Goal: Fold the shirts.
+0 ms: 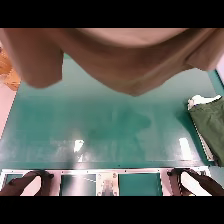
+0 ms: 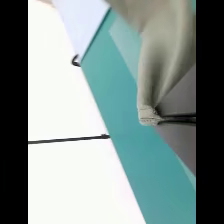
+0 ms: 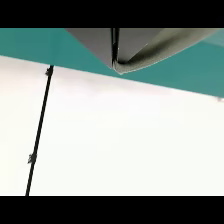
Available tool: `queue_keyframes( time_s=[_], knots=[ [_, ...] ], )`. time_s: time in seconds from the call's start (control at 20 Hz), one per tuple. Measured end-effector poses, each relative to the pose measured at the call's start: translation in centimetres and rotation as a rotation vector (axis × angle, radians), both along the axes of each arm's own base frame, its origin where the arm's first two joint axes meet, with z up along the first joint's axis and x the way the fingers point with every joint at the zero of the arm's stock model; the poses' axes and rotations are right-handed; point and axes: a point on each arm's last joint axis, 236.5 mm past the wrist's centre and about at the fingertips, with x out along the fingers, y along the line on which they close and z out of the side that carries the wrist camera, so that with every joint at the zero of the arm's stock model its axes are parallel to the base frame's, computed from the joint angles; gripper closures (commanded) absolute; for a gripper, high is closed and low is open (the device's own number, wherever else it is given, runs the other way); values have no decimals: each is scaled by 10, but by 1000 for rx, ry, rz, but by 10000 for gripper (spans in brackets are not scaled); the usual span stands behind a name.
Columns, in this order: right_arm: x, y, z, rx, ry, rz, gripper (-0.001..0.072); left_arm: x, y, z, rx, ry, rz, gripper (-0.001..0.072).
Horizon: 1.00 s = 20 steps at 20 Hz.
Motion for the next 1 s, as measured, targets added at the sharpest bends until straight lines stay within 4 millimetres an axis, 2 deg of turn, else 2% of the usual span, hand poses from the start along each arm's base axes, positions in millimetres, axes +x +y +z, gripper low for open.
queue_keyframes(
  time_s=[0.1,0.2,0.3,0.4,0.5,0.6,0.7,0.75,0.85,0.9,1.0],
  knots=[
    [3,-4,0,0,-3,-13,696,0,1,-2,-10,20,9,686],
    [23,-10,-15,20,41,-19,696,14,4,-20,-10,96,10,686],
    [59,-20,-46,53,125,-19,696,41,9,-53,-1,219,5,685],
    [100,-23,-89,94,235,2,696,72,12,-95,0,370,-14,685],
    [147,-20,-151,135,376,32,697,108,18,-150,-11,540,-26,685],
    [187,-7,-222,166,527,73,696,140,24,-217,-40,723,-31,686],
    [219,13,-297,199,681,112,696,169,30,-297,-80,895,-22,686],
    [229,25,-332,214,753,127,691,181,34,-333,-93,954,-4,686],
    [243,45,-395,247,879,146,464,204,42,-396,-134,1033,44,686],
    [246,51,-419,262,930,145,437,212,46,-423,-148,1063,70,686],
    [248,52,-443,286,984,135,441,226,53,-460,-174,1091,115,686]
  ],
)
